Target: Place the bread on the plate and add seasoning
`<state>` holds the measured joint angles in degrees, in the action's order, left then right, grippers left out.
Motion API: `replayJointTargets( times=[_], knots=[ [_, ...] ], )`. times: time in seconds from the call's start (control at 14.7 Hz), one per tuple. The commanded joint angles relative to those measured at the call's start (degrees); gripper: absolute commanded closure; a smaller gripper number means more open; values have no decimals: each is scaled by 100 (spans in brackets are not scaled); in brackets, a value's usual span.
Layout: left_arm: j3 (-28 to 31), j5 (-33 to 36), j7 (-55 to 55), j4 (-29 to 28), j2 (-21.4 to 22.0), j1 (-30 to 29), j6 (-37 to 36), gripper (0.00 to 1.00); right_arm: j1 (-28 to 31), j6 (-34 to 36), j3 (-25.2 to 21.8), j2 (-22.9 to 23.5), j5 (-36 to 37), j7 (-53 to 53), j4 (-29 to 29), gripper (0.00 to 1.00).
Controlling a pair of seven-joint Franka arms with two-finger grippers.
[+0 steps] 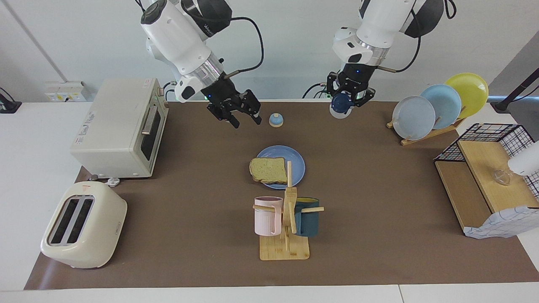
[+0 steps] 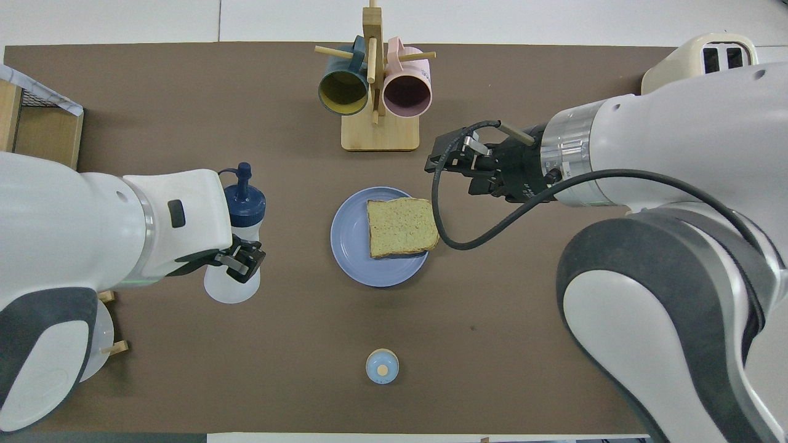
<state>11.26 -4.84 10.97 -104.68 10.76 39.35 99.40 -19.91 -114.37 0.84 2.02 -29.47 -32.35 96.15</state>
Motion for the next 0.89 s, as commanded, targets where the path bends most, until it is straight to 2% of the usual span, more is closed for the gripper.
replayJointTargets(
  times=[0.0,0.34,0.55,0.82],
  knots=[
    [-203,-87,851,-96,216,29,-586,63,57,336,39,316,-244,-577,-666,25],
    [-379,-105,1670,-132,313,108,-931,64,-118,539,118,264,-226,-946,-843,37],
    [-371,-289,2137,-140,321,91,-1001,63,-460,442,170,194,-191,-1614,-852,39],
    [-388,-342,2322,-149,339,117,-1107,64,-663,652,179,-78,-156,-1695,-834,45]
  ],
)
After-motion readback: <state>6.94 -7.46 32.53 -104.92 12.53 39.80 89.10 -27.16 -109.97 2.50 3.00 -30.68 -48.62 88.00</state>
